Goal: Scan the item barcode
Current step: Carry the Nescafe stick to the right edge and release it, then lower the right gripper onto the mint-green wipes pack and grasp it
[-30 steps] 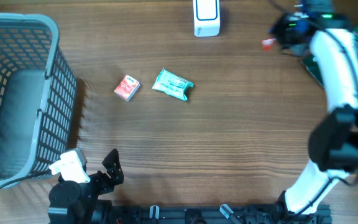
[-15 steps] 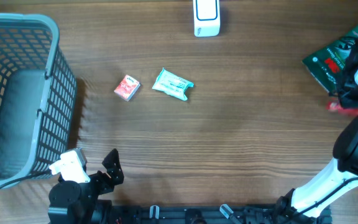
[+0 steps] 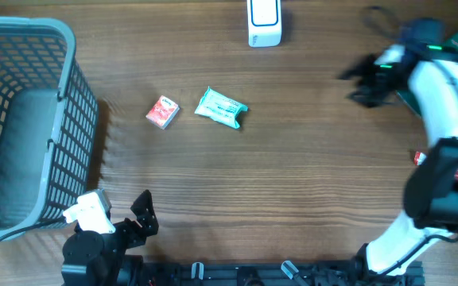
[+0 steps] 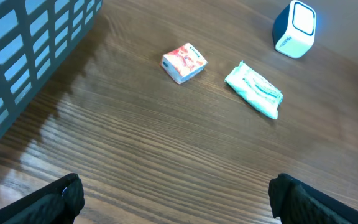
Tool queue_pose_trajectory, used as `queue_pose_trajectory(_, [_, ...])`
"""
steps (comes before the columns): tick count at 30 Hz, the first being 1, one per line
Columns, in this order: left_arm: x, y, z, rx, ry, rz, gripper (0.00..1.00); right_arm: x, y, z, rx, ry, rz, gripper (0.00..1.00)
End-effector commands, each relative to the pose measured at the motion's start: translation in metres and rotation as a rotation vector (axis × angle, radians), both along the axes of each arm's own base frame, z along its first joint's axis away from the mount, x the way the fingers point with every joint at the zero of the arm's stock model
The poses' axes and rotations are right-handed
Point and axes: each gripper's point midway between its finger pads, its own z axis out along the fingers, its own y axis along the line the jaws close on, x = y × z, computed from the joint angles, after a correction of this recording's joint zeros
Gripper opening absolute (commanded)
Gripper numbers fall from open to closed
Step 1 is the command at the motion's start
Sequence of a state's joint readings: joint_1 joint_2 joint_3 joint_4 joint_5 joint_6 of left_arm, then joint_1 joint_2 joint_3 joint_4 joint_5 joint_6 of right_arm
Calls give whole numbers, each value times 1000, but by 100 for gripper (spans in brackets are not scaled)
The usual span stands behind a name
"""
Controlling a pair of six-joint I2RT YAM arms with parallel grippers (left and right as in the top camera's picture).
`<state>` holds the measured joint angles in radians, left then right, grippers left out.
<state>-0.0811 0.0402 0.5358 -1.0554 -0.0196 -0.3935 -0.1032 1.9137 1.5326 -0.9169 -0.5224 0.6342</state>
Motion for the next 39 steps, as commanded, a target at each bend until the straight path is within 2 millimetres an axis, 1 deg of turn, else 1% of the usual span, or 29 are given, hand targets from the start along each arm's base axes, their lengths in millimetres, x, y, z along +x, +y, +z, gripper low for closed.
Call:
queue_pose_trajectory(1, [0, 0, 0, 14, -5, -7, 100, -3, 98, 11, -20, -115, 274, 86])
queue_pose_trajectory(2, [0, 0, 0, 14, -5, -7, 100, -4, 117, 5, -79, -135, 316, 86])
queue_pose_trajectory(3, [0, 0, 0, 14, -5, -7, 100, -8, 134, -5, -155, -114, 297, 86])
queue_pose_trajectory(5, [0, 0, 0, 14, -5, -7, 100, -16, 152, -19, -227, -62, 227, 86])
queue_pose_trajectory(8, [0, 0, 0, 14, -5, -7, 100, -18, 188, -29, -220, -97, 276, 86])
queue_pose_trajectory(9, [0, 0, 0, 14, -5, -7, 100, -17, 199, -36, -219, -110, 295, 85])
queue_pose_trajectory(10, [0, 0, 0, 14, -5, -7, 100, -16, 206, -41, -218, -116, 307, 84])
queue_pose_trajectory(11, [0, 0, 0, 14, -5, -7, 100, -16, 212, -49, -220, -118, 317, 80])
queue_pose_trajectory(12, [0, 0, 0, 14, -5, -7, 100, -16, 215, -57, -224, -106, 319, 77])
queue_pose_trajectory(15, [0, 0, 0, 14, -5, -7, 100, -20, 216, -88, -227, -26, 272, 72])
queue_pose_trajectory(17, [0, 0, 0, 14, -5, -7, 100, -20, 216, -109, -235, 4, 270, 65])
queue_pose_trajectory(20, [0, 0, 0, 14, -5, -7, 100, -24, 216, -129, -238, 40, 277, 57])
queue_pose_trajectory(21, [0, 0, 0, 14, -5, -7, 100, -25, 217, -133, -232, 51, 278, 56])
queue_pose_trajectory(23, [0, 0, 0, 14, -5, -7, 100, -23, 218, -136, -231, 47, 277, 57])
queue_pose_trajectory(24, [0, 0, 0, 14, -5, -7, 100, -20, 220, -135, -225, 29, 276, 61])
queue_pose_trajectory(26, [0, 0, 0, 14, -5, -7, 100, -13, 223, -132, -213, 0, 273, 61])
queue_pose_trajectory(28, [0, 0, 0, 14, -5, -7, 100, -8, 228, -130, -194, -23, 274, 57])
queue_pose_trajectory(30, [0, 0, 0, 14, -5, -7, 100, -8, 229, -132, -191, -21, 266, 50])
queue_pose_trajectory(31, [0, 0, 0, 14, -5, -7, 100, -9, 228, -134, -191, -8, 256, 43])
queue_pose_trajectory(33, [0, 0, 0, 14, -5, -7, 100, -12, 227, -141, -197, 10, 258, 23])
queue_pose_trajectory(34, [0, 0, 0, 14, -5, -7, 100, -18, 224, -144, -203, 38, 263, 5])
queue_pose_trajectory(36, [0, 0, 0, 14, -5, -7, 100, -29, 227, -141, -171, 80, 283, 4])
queue_pose_trajectory(38, [0, 0, 0, 14, -5, -7, 100, -43, 237, -120, -41, 125, 352, 5])
queue_pose_trajectory(39, [0, 0, 0, 14, -5, -7, 100, -50, 243, -102, 54, 134, 401, 4])
